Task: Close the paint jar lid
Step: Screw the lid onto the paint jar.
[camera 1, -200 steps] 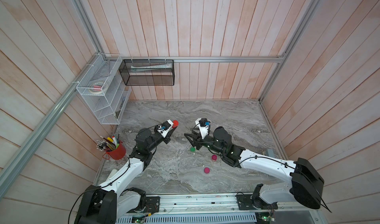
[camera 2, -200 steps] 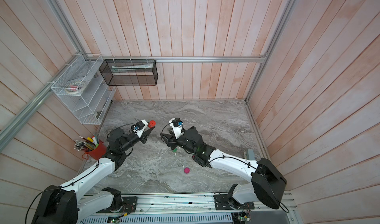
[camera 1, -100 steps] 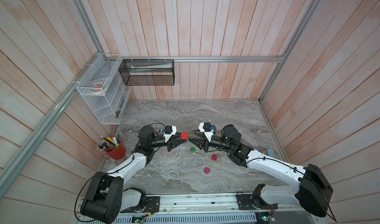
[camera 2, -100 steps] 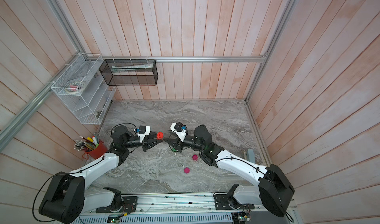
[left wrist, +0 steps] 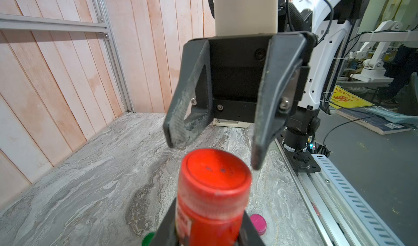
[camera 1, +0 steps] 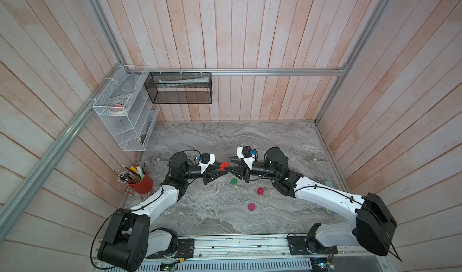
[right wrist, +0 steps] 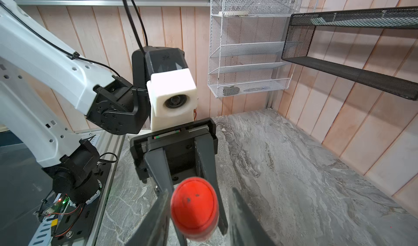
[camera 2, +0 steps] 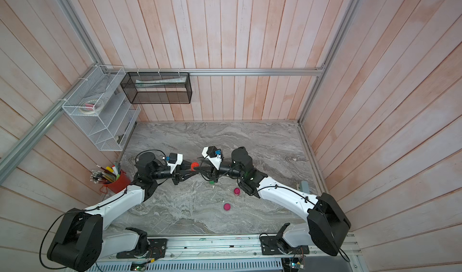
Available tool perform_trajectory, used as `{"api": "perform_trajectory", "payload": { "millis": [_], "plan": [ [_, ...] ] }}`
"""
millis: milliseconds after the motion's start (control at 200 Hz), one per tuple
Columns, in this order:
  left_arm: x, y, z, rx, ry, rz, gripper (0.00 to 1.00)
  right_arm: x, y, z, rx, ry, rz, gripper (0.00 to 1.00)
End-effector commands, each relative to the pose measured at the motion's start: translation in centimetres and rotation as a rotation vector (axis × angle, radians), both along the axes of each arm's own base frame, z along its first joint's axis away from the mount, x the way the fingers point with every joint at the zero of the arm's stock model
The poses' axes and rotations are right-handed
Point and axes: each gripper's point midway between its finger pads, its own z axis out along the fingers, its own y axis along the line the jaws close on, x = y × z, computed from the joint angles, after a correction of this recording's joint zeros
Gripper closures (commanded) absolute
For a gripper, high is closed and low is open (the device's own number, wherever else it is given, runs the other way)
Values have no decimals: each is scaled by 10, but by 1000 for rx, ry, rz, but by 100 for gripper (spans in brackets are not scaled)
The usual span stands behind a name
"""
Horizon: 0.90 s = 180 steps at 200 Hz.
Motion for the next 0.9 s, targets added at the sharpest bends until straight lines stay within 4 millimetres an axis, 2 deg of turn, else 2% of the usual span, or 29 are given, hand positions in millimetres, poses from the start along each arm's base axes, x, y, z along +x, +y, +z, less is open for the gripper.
{"api": "perform_trajectory", "payload": {
  "millis": [0, 395, 730, 895],
  "plan": [
    [0, -2, 9, -9, -29, -17, 72, -1, 4, 4, -4, 3, 32, 57],
    [1, -2, 10, -8, -37, -5, 72, -3, 9, -5, -29, 23, 40, 59],
    [2, -1, 11, -7, -41, 2, 72, 0, 13, -5, -41, 24, 29, 72],
    [7, 0, 11, -4, -63, 45, 72, 4, 14, -8, -51, 27, -7, 74]
  ]
}}
